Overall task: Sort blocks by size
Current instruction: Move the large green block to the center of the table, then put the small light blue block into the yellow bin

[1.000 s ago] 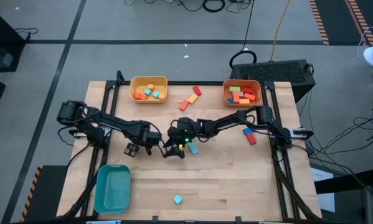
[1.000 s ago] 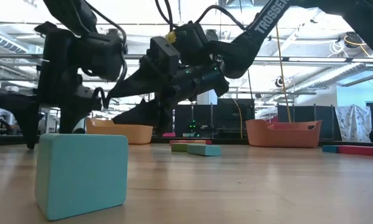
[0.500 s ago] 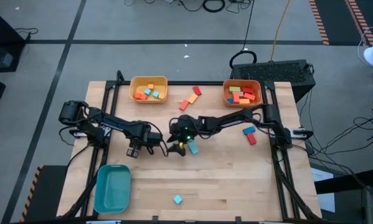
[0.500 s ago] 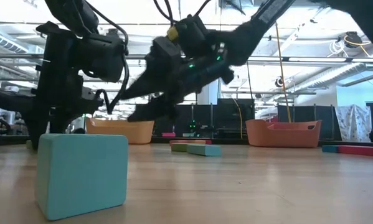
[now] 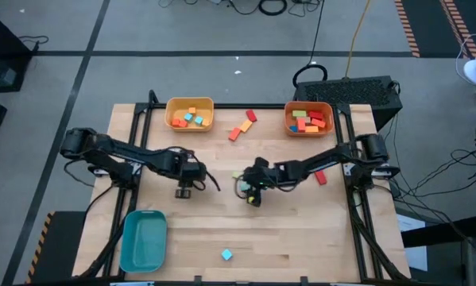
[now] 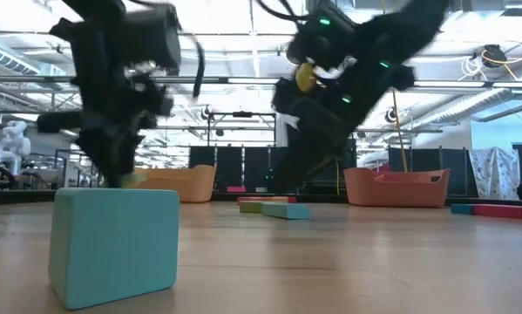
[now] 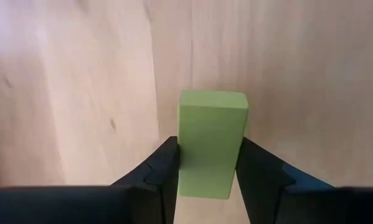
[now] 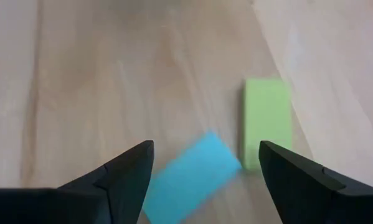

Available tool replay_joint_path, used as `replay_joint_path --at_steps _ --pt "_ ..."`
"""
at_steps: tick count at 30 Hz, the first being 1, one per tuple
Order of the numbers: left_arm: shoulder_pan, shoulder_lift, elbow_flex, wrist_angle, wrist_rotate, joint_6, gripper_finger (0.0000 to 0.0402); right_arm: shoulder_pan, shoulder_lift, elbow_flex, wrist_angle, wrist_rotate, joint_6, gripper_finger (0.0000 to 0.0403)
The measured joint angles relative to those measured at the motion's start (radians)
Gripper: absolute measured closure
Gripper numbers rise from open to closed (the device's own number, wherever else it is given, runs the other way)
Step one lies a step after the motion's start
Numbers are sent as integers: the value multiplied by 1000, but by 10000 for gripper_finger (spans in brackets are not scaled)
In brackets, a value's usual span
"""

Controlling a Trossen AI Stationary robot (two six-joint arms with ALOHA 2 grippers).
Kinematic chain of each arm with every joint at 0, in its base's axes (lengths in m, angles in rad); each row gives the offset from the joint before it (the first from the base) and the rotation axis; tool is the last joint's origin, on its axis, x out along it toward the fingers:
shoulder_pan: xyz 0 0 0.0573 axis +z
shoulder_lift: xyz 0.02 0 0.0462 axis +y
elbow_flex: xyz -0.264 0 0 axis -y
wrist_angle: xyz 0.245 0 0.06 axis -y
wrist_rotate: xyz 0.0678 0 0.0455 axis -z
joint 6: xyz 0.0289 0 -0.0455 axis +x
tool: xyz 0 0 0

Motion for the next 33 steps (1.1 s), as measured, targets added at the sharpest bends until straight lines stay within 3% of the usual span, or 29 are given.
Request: replay_joint_path --at_steps 6,9,13,22,24,29,33 --pt "1 -81 1 136 8 -24 271 21 -119 -235 257 26 97 126" --pt "0 -82 1 192 15 -26 271 43 -147 -289 349 19 106 126" --pt "-6 -51 2 287 71 -49 271 74 -156 -302 328 19 106 126" --pt "-35 52 1 360 73 -50 271 111 -156 -302 247 76 169 126" --pt "-41 70 2 392 71 -49 247 114 -156 -302 231 78 185 126" --pt "-41 101 3 441 68 -48 139 117 -156 -302 236 81 205 126" --pt "-37 122 3 473 68 -40 105 118 -156 -302 235 86 206 126"
